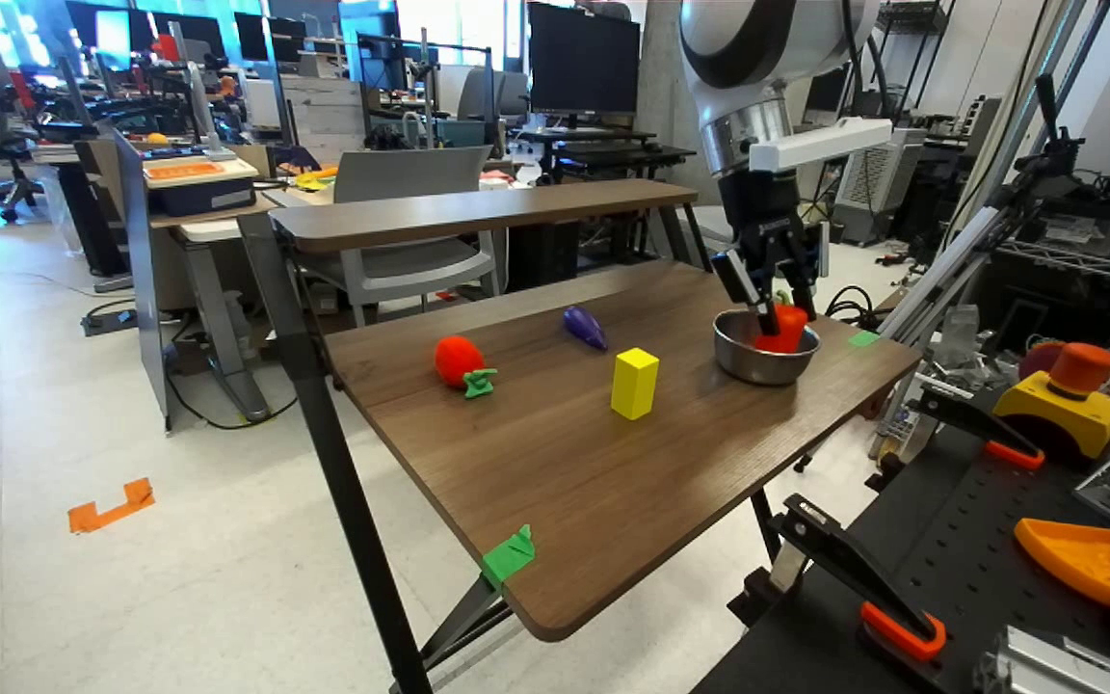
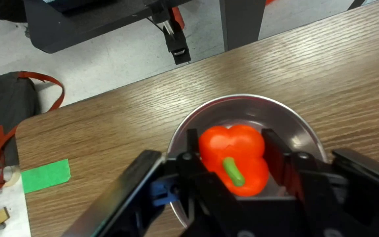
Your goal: Put the orange pepper in the silver bowl.
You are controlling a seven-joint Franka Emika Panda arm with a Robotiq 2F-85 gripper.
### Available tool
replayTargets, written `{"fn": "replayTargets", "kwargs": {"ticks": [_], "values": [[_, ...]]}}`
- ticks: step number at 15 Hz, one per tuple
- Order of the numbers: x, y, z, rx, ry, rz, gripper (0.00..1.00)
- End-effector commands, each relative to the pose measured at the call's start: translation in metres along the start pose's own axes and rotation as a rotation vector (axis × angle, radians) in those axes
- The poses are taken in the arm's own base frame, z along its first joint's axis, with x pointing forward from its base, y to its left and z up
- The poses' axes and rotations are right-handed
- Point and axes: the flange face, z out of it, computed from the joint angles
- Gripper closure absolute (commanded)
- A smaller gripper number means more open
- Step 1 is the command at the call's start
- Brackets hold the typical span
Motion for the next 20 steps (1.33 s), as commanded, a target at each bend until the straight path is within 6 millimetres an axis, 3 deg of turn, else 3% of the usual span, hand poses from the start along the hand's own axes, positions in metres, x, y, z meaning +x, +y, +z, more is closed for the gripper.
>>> {"fn": "replayTargets", "kwargs": {"ticks": [1,3,4,8,12,15,16,18,20], "values": [[0.014,0.005,0.004,-0.047,0.039,0.036,0.75],[0.014,0.005,0.003,-0.047,0.065,0.030,0.75],[0.013,0.005,0.001,-0.046,0.083,0.023,0.32],[-0.006,0.000,-0.010,-0.014,0.129,-0.039,0.04],[-0.051,0.010,-0.045,0.048,0.189,-0.112,0.00],[-0.090,0.034,-0.085,0.098,0.201,-0.110,0.00],[-0.054,0.017,-0.065,0.052,0.184,-0.095,0.00],[-0.077,0.032,-0.087,0.074,0.207,-0.095,0.00],[-0.087,0.037,-0.091,0.082,0.214,-0.094,0.00]]}}
